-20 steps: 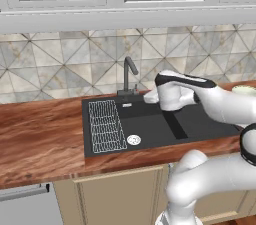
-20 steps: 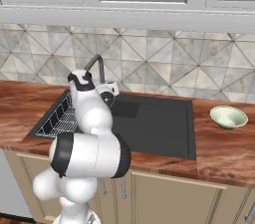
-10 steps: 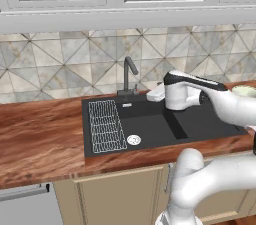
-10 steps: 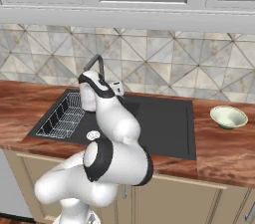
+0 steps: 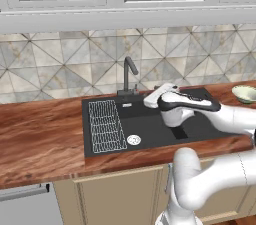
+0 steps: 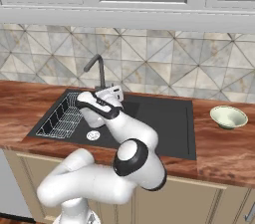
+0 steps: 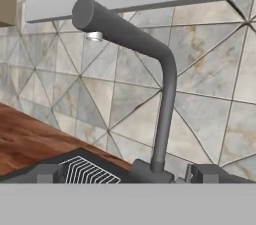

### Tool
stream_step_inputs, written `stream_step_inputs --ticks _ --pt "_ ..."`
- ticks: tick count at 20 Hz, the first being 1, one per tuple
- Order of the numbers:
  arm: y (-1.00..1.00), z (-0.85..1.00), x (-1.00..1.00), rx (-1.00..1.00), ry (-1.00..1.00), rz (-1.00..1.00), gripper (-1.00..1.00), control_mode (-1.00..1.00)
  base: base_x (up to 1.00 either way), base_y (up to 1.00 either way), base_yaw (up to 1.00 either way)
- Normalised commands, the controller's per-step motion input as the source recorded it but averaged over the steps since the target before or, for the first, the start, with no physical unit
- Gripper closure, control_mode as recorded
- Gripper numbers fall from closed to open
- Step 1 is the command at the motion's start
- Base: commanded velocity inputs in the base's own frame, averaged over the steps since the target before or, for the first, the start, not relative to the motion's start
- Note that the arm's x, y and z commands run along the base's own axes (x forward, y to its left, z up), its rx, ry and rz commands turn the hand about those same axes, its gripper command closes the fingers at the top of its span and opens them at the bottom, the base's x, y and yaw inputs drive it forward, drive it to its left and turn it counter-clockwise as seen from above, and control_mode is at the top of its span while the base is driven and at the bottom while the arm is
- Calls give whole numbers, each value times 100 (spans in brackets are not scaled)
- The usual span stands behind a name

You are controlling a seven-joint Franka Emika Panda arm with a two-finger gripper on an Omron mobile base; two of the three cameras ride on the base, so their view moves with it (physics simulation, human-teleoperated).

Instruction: Rinse each bowl for a few seconds and place them down in the sink or on the counter.

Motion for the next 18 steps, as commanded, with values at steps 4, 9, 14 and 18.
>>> stream_step_inputs --ticks 4,9,14,18 --pt "0 -4 22 1 0 -3 -100 -100 0 0 0" --pt "-6 0 22 5 0 0 -100 -100 0 0 0" --pt "-11 0 23 5 1 0 -100 -100 0 0 0" --pt "-10 0 26 3 4 0 -100 -100 0 0 0"
